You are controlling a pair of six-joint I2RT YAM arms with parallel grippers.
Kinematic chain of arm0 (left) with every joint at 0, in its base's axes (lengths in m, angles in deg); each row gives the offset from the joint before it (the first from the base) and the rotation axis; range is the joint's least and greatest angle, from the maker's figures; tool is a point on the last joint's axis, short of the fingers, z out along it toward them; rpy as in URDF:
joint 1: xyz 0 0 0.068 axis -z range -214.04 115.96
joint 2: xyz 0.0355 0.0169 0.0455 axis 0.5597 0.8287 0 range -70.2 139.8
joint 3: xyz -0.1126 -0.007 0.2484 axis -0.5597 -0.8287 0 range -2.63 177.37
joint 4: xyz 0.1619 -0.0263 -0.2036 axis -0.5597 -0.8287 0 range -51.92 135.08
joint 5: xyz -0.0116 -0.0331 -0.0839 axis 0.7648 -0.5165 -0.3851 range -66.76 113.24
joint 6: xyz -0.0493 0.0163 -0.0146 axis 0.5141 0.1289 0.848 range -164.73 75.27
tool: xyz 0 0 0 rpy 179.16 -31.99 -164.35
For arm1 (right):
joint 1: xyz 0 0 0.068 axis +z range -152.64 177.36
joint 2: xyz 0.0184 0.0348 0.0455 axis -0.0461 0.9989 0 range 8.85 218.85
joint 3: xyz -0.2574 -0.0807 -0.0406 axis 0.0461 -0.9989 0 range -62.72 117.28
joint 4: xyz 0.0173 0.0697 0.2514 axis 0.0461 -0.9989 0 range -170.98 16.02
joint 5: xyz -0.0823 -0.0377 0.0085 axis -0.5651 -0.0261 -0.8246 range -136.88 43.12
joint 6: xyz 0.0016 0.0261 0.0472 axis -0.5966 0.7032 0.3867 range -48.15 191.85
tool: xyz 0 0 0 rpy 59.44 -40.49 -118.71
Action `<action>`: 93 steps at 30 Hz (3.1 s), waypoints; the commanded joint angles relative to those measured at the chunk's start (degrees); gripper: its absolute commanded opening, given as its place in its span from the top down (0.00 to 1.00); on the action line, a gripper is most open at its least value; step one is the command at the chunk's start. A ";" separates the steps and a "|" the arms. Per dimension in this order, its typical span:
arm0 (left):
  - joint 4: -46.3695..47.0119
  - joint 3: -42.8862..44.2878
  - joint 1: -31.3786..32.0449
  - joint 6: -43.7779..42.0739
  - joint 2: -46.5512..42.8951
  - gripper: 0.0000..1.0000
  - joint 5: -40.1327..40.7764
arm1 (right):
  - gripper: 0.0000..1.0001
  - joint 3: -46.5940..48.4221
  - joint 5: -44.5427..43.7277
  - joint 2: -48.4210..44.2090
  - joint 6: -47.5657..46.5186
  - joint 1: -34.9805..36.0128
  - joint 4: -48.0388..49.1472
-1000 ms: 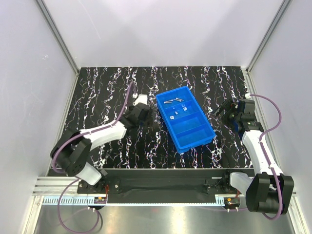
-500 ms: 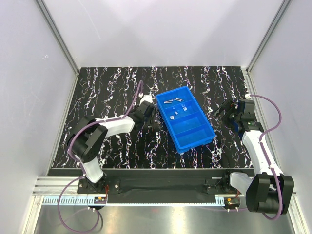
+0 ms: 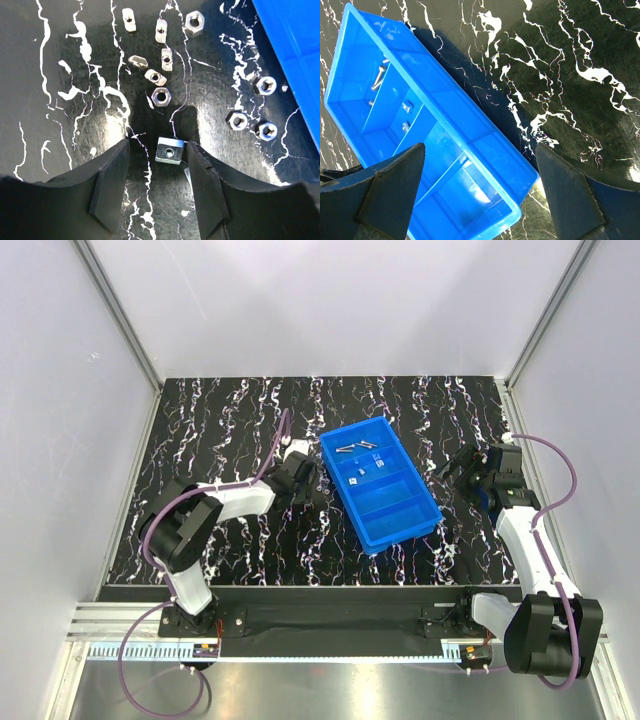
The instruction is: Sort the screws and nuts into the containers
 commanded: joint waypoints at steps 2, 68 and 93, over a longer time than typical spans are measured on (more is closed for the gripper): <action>1.07 -0.76 -0.23 0.47 0.32 0.49 -0.54 | 0.00 0.57 -0.49 0.12 -0.67 0.18 0.81; -8.08 3.64 9.53 11.28 -14.27 0.23 11.41 | 0.00 -1.37 1.61 -0.15 -0.14 0.18 3.10; 0.63 2.49 -1.81 -30.82 -1.70 0.29 -29.46 | 0.01 -0.31 -0.05 1.44 -1.02 0.18 1.87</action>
